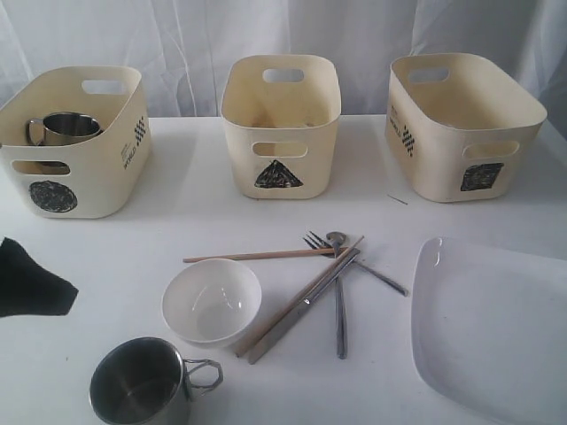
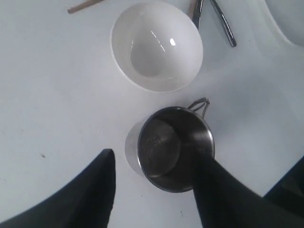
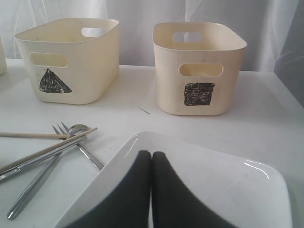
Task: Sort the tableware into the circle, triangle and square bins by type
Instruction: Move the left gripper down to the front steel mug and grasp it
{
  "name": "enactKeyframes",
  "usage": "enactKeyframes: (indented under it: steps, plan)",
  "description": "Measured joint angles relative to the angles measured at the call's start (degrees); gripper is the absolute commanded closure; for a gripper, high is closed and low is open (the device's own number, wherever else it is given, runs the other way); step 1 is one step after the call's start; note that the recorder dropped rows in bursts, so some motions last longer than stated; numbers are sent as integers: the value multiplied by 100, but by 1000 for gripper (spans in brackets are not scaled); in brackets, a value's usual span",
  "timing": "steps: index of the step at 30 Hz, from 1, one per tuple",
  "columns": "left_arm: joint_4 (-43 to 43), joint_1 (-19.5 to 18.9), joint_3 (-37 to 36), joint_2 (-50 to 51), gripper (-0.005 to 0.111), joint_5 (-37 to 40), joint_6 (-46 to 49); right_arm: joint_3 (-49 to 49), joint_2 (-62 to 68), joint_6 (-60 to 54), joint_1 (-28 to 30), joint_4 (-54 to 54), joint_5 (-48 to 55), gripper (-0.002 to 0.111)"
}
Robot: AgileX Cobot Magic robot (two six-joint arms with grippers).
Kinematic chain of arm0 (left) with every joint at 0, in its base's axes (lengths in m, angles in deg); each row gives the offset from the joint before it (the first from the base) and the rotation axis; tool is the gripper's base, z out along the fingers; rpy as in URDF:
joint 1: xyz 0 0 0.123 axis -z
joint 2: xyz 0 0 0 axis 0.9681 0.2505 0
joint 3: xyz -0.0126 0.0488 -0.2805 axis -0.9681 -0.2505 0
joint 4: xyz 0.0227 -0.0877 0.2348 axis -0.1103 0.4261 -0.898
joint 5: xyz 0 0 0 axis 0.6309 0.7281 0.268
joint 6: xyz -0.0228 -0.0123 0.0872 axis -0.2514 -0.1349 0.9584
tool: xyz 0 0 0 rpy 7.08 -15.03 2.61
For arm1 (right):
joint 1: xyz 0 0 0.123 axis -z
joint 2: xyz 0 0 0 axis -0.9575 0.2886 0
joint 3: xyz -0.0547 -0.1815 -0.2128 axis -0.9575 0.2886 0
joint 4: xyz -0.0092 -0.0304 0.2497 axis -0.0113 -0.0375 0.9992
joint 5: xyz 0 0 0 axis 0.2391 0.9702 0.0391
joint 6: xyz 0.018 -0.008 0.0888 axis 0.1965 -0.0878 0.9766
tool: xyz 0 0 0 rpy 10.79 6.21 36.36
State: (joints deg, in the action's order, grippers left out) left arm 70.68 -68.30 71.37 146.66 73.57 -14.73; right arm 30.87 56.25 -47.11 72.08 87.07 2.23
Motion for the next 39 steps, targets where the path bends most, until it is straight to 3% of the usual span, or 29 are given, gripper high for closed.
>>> enactKeyframes:
  steps: [10,19,30,35,39]
  plan:
    - [63,124,-479,0,52,-331,260,0,0,0,0,0,0,108]
    - [638,127,-695,0,52,-649,808,0,0,0,0,0,0,108]
    - [751,161,-695,708,52,-809,1202,0,0,0,0,0,0,108]
    - [421,799,-695,1270,52,-1243,1230,0,0,0,0,0,0,108]
    - [-295,1017,-695,1487,52,-1551,873,0,0,0,0,0,0,108]
